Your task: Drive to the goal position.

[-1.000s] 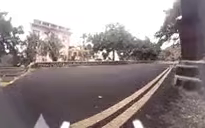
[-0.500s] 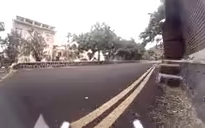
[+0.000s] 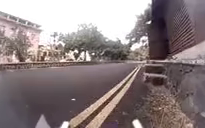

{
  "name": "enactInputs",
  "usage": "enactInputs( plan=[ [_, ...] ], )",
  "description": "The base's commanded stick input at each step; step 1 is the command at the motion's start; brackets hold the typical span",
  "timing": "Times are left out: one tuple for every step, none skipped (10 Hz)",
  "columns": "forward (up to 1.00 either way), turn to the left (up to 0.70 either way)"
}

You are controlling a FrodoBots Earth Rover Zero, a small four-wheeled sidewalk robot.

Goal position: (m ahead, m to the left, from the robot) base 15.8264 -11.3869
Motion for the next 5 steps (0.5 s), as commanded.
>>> enactInputs(
  plan=[
    [0.50, 0.00],
    [0.50, 0.00],
    [0.50, 0.00],
    [0.50, 0.00],
    [0.50, 0.00]
  ],
)
